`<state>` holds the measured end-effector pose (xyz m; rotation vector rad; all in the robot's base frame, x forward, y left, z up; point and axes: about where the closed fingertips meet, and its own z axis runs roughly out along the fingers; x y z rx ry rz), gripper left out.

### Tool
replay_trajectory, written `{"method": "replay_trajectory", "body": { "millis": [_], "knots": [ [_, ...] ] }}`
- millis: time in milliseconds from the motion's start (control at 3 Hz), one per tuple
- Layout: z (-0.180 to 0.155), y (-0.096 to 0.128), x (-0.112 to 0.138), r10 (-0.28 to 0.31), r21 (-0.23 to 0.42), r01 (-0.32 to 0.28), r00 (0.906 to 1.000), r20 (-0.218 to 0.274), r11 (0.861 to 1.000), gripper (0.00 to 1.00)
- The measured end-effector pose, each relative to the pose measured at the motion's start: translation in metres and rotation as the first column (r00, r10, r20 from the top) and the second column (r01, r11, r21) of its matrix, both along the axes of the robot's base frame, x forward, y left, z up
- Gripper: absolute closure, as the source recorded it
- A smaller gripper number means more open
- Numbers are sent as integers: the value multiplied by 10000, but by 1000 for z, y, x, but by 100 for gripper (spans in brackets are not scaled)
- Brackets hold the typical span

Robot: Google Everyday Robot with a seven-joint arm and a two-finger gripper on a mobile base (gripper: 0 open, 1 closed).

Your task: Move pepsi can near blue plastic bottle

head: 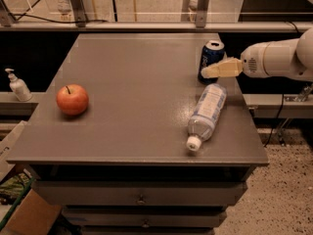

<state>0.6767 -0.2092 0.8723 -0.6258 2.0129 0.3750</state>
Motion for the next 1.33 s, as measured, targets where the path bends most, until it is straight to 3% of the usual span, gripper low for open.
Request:
{"method": "replay_trajectory", "body": {
  "millis": [333, 667, 1000, 1333],
  "knots": [
    [-2, -75, -21, -107, 533, 78, 9985, 545, 9986, 0],
    [-2, -75, -21, -105, 533, 76, 9985, 543, 9985, 0],
    [-9, -68, -16, 508, 162, -516, 9977, 437, 9985, 0],
    [-8, -81, -7, 1034, -352, -1020, 9939, 381, 9942, 0]
  ]
}}
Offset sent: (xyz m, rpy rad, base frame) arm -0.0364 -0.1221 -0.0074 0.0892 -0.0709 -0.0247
